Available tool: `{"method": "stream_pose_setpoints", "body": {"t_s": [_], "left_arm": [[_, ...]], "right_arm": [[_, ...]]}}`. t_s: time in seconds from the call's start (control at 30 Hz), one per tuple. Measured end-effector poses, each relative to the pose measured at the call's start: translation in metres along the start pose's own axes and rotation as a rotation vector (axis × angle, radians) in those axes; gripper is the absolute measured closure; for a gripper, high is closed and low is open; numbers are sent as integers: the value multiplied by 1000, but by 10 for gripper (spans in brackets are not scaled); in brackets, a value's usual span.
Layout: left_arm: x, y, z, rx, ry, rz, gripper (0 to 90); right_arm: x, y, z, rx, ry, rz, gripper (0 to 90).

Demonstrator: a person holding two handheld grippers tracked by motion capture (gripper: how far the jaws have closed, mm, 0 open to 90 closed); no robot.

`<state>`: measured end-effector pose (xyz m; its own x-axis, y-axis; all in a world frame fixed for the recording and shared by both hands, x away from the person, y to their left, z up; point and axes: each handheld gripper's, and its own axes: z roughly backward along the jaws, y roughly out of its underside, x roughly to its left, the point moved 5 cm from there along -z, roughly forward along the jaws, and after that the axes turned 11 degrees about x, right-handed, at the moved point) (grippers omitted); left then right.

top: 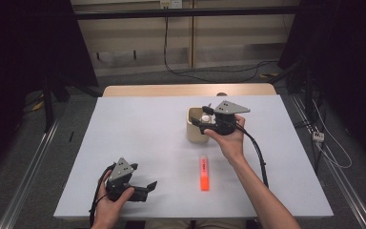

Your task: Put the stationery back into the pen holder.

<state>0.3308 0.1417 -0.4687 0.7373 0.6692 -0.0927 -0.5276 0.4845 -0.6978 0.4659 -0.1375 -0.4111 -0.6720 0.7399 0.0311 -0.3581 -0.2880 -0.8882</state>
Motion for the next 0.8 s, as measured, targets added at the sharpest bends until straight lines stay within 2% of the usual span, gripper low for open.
{"method": "stream_pose_setpoints", "body": {"t_s": [0.33, 0.43, 0.53, 0.63, 0.8], "left_arm": [[0, 0, 0, -1, -1, -3, 52], [0, -1, 2, -20, -6, 0, 53], [0, -1, 3, -23, -10, -1, 53], [0, -1, 2, -22, -6, 3, 53], [-1, -1, 2, -14, -5, -2, 53]], "right_arm": [[12, 0, 16, 31, -41, 4, 225], [14, 8, 20, 51, -59, -7, 186], [11, 17, 25, 50, -39, -31, 161], [10, 25, 31, 72, -41, -51, 123], [12, 36, 39, 117, -51, -48, 83]]}}
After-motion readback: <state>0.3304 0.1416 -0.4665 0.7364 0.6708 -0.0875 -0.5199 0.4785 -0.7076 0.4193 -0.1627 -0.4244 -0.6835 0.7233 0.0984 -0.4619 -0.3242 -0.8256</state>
